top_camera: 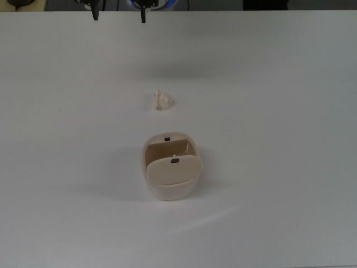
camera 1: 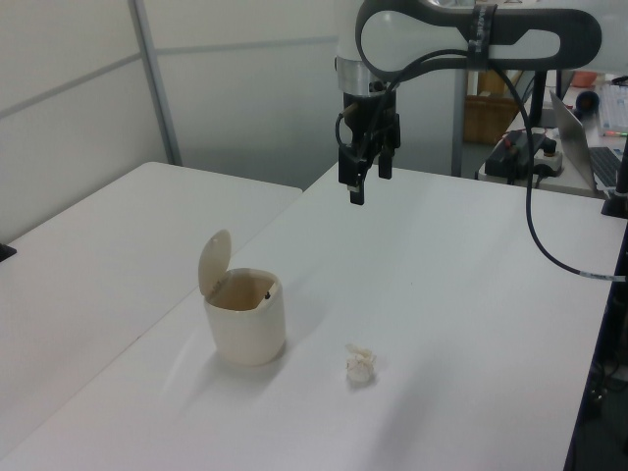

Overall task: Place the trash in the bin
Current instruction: 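Lower the open gripper down onto the crumpled white paper ball, then close the gripper on the paper ball and lift it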

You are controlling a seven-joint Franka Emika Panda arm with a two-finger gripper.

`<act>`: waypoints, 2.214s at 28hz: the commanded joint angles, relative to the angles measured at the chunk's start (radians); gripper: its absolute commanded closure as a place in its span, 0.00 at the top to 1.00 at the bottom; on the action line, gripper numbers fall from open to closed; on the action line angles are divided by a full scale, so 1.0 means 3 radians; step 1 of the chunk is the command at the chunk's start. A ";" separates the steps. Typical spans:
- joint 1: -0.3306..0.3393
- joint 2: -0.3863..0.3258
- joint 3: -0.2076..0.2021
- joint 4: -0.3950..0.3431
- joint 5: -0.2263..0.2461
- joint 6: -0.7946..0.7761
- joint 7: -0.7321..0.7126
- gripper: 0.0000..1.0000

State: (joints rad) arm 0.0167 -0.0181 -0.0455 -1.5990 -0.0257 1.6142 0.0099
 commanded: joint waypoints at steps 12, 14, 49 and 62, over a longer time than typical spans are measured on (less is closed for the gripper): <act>0.0031 0.0290 0.0013 -0.0028 0.0075 -0.0129 -0.0616 1.00; 0.0046 0.0347 0.0024 -0.0069 0.0070 -0.0124 -0.0626 1.00; 0.0389 0.1006 0.0085 -0.1077 -0.0190 0.1139 -0.0677 0.97; 0.0394 0.1124 0.0085 -0.1036 -0.0283 0.1307 -0.0677 0.56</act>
State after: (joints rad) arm 0.1246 0.3068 -0.0133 -1.9180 -0.0936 1.9757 -0.1876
